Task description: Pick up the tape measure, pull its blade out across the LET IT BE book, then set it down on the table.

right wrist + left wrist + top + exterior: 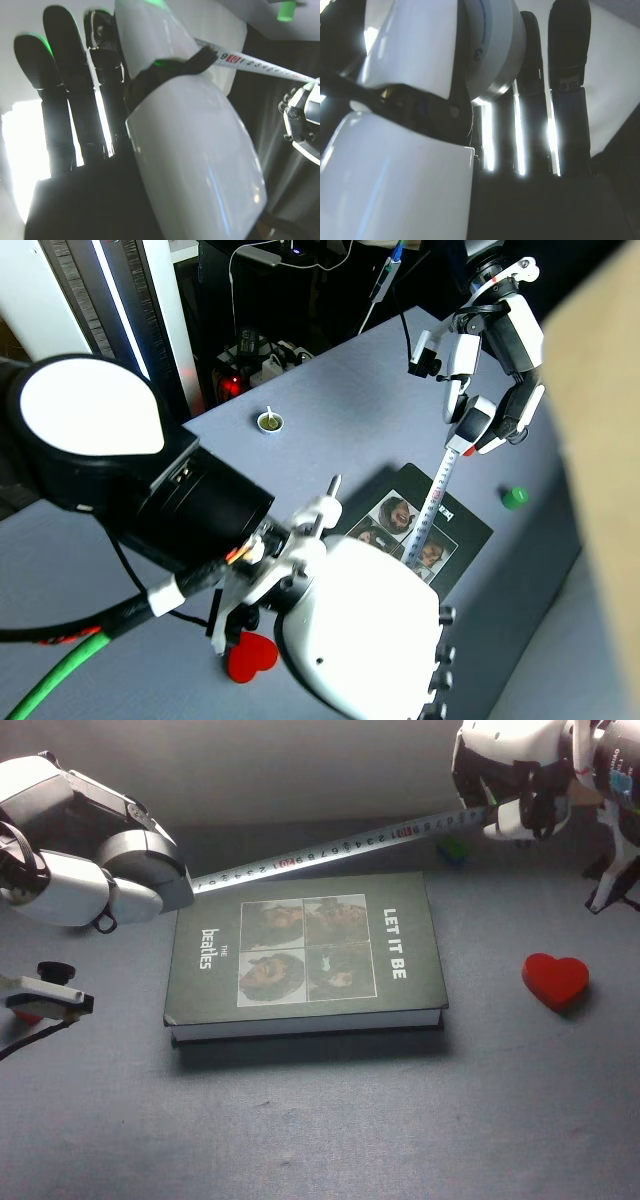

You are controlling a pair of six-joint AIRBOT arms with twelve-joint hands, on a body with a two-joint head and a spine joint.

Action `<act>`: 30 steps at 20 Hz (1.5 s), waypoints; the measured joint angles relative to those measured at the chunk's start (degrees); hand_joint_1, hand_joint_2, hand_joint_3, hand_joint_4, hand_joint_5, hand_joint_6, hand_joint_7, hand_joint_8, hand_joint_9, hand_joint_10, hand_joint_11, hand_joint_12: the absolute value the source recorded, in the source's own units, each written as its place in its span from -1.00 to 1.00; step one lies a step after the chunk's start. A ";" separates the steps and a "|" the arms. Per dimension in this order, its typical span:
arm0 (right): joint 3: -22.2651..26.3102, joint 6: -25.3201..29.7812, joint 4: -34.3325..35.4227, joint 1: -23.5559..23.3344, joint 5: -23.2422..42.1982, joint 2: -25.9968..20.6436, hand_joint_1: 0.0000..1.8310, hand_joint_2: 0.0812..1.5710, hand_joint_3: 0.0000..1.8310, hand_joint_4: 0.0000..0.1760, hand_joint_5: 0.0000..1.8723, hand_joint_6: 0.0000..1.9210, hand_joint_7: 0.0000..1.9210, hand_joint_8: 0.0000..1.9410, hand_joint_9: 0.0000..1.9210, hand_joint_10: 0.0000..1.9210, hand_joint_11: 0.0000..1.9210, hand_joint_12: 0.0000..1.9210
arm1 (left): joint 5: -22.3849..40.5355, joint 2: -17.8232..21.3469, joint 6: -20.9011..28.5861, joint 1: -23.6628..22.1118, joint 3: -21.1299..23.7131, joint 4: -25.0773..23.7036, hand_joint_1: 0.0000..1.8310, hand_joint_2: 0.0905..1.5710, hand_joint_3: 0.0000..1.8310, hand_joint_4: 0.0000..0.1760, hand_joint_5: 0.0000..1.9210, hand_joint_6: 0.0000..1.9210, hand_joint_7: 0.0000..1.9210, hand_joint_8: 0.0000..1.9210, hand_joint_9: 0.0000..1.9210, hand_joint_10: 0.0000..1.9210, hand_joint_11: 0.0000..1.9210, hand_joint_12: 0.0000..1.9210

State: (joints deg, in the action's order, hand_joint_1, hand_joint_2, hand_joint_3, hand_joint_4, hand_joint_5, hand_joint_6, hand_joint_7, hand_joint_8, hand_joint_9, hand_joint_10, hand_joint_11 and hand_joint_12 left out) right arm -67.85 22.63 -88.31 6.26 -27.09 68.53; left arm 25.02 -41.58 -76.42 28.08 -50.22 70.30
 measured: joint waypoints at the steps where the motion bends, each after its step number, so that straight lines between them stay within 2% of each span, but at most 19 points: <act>1: 0.00 0.00 0.00 0.00 -0.02 0.00 0.32 0.43 -1.00 -1.00 -0.05 0.06 0.01 0.17 -0.09 -0.09 -0.31 0.42 | 0.02 0.00 0.00 0.00 0.00 -0.02 0.50 0.42 -1.00 -1.00 -0.01 -0.25 -0.12 0.26 -0.06 0.42 0.02 0.12; 3: 0.00 0.00 0.02 0.00 0.00 0.00 0.33 0.43 -1.00 -1.00 -0.06 0.06 0.02 0.17 -0.09 -0.09 -0.32 0.42 | 0.02 0.00 0.00 0.00 0.00 0.00 0.50 0.42 -1.00 -1.00 0.00 -0.25 -0.13 0.26 -0.06 0.41 0.02 0.12; 4: 0.04 -0.02 -0.02 0.00 -0.02 0.00 0.33 0.43 -1.00 -1.00 -0.06 0.06 0.02 0.17 -0.09 -0.09 -0.32 0.42 | 0.04 0.00 0.00 0.00 0.00 -0.02 0.60 0.39 -0.99 -1.00 0.03 -0.37 -0.12 0.20 -0.08 0.32 -0.06 0.48; 5: 0.07 -0.02 -0.02 0.00 -0.02 0.00 0.33 0.43 -1.00 -1.00 -0.06 0.06 0.02 0.17 -0.09 -0.09 -0.32 0.42 | 0.11 0.00 -0.02 0.00 0.00 -0.02 0.62 0.38 -0.99 -1.00 0.04 -0.40 -0.12 0.19 -0.08 0.31 -0.08 0.55; 11: 0.70 -0.22 -0.04 0.00 -0.42 -0.13 0.33 0.43 -1.00 -1.00 -0.06 0.06 0.01 0.18 -0.11 -0.10 -0.34 0.42 | 0.17 0.00 -0.20 0.00 0.00 0.00 0.63 0.38 -1.00 -1.00 0.05 -0.40 -0.09 0.15 -0.08 0.29 -0.06 0.55; 12: 0.72 -0.22 -0.04 0.00 -0.42 -0.13 0.45 0.45 -1.00 -1.00 -0.10 0.09 -0.01 0.15 -0.19 0.35 -0.37 0.42 | 0.20 0.00 -0.22 0.00 0.00 0.00 0.63 0.38 -1.00 -1.00 0.05 -0.40 -0.08 0.14 -0.08 0.28 -0.06 0.56; 13: 0.72 -0.22 -0.04 0.02 -0.42 -0.13 0.33 0.50 -1.00 -1.00 -0.20 0.22 -0.06 0.29 -0.31 0.08 -0.47 0.39 | 0.20 0.00 -0.20 0.00 0.00 0.00 0.63 0.37 -1.00 -1.00 0.05 -0.39 -0.08 0.13 -0.07 0.27 -0.06 0.56; 14: 0.76 -0.24 -0.04 0.00 -0.44 -0.13 0.06 0.40 -1.00 -1.00 -0.36 -0.46 -0.31 -0.27 -0.41 -0.13 -0.59 0.31 | 0.20 0.00 -0.24 0.00 0.00 0.00 0.63 0.37 -1.00 -1.00 0.05 -0.38 -0.08 0.12 -0.06 0.26 -0.07 0.56; 15: 0.76 -0.26 -0.04 0.02 -0.48 -0.13 -0.06 0.31 -1.00 -1.00 -0.39 -0.82 -0.36 -0.61 -0.45 -0.33 -0.66 0.21 | 0.24 0.00 -0.22 0.00 0.00 0.00 0.63 0.37 -1.00 -1.00 0.05 -0.38 -0.08 0.12 -0.06 0.26 -0.07 0.56; 16: 0.76 -0.46 -0.33 0.02 -0.72 -0.13 -0.11 0.27 -1.00 -1.00 -0.41 -0.95 -0.35 -0.80 -0.45 -0.50 -0.71 0.14 | 0.33 0.00 -0.20 0.00 0.00 0.04 0.63 0.37 -1.00 -1.00 0.05 -0.38 -0.08 0.12 -0.06 0.26 -0.06 0.56; 18: 0.70 -0.70 -0.94 0.02 -1.49 -0.37 -0.19 0.23 -1.00 -1.00 -0.42 -1.00 -0.34 -0.97 -0.43 -0.77 -0.79 0.02 | 0.55 0.02 -0.66 0.00 0.00 0.02 0.51 0.40 -1.00 -1.00 0.02 -0.26 -0.08 0.19 -0.04 0.37 0.00 0.18; 19: 0.68 -0.83 -1.18 0.02 -2.01 -0.48 -0.22 0.24 -1.00 -1.00 -0.43 -1.00 -0.34 -0.99 -0.41 -0.87 -0.81 -0.01 | 0.59 0.02 -0.66 0.02 0.00 0.02 0.50 0.40 -1.00 -1.00 0.02 -0.26 -0.08 0.20 -0.04 0.38 0.01 0.16; 20: 0.68 -0.85 -1.14 0.02 -2.21 -0.55 -0.26 0.25 -1.00 -1.00 -0.46 -1.00 -0.36 -1.00 -0.43 -0.90 -0.83 -0.02 | 0.61 0.02 -0.66 0.02 0.00 0.02 0.60 0.38 -1.00 -1.00 0.04 -0.37 -0.09 0.15 -0.06 0.29 -0.04 0.47; 21: 0.68 -0.85 -1.07 0.02 -2.34 -0.55 -0.29 0.26 -0.99 -1.00 -0.49 -1.00 -0.39 -1.00 -0.45 -0.92 -0.85 -0.02 | 0.59 0.02 -0.66 0.02 0.00 0.00 0.63 0.37 -1.00 -1.00 0.04 -0.40 -0.09 0.15 -0.07 0.27 -0.06 0.54; 24: 1.27 -0.87 -1.14 0.02 -1.95 -0.96 -0.31 0.26 -1.00 -1.00 -0.52 -1.00 -0.41 -1.00 -0.47 -0.94 -0.85 -0.02 | 0.46 0.02 -0.63 0.22 0.00 -0.02 0.63 0.38 -1.00 -1.00 0.04 -0.40 -0.10 0.15 -0.06 0.27 -0.06 0.55; 27: 5.84 -1.29 -1.33 -0.04 -1.33 -2.97 -0.31 0.25 -1.00 -1.00 -0.48 -0.99 -0.39 -0.99 -0.44 -0.93 -0.82 -0.01 | -0.46 0.02 -0.68 1.84 -0.42 -0.35 0.63 0.38 -1.00 -1.00 0.03 -0.40 -0.10 0.16 -0.06 0.27 -0.06 0.55; 28: 7.78 -1.31 -1.60 -0.11 -1.27 -3.69 -0.31 0.24 -1.00 -1.00 -0.48 -0.99 -0.39 -0.99 -0.43 -0.94 -0.82 -0.01 | -0.85 0.02 -0.68 2.12 -0.48 -0.35 0.53 0.40 -1.00 -1.00 0.01 -0.28 -0.10 0.21 -0.05 0.36 -0.03 0.28; 29: 13.38 -0.35 -4.31 -0.55 -2.43 -5.46 -0.31 0.24 -1.00 -1.00 -0.47 -1.00 -0.39 -1.00 -0.42 -0.96 -0.82 -0.01 | -3.67 0.02 -0.68 3.61 -1.57 -1.22 0.50 0.41 -1.00 -1.00 0.00 -0.24 -0.11 0.23 -0.05 0.39 0.00 0.18; 30: 14.32 0.15 -4.90 -0.55 -2.78 -5.77 -0.31 0.25 -1.00 -1.00 -0.47 -1.00 -0.39 -1.00 -0.41 -0.96 -0.82 -0.01 | -4.42 0.02 -0.61 3.78 -1.92 -1.57 0.50 0.42 -1.00 -1.00 -0.01 -0.23 -0.10 0.23 -0.05 0.40 0.01 0.16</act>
State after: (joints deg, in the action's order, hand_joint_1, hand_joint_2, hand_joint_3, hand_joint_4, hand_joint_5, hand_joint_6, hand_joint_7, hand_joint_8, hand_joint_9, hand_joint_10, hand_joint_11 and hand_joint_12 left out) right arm -53.54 22.79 -93.21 5.72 -29.87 62.76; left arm 20.60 -41.56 -77.03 31.86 -52.14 68.73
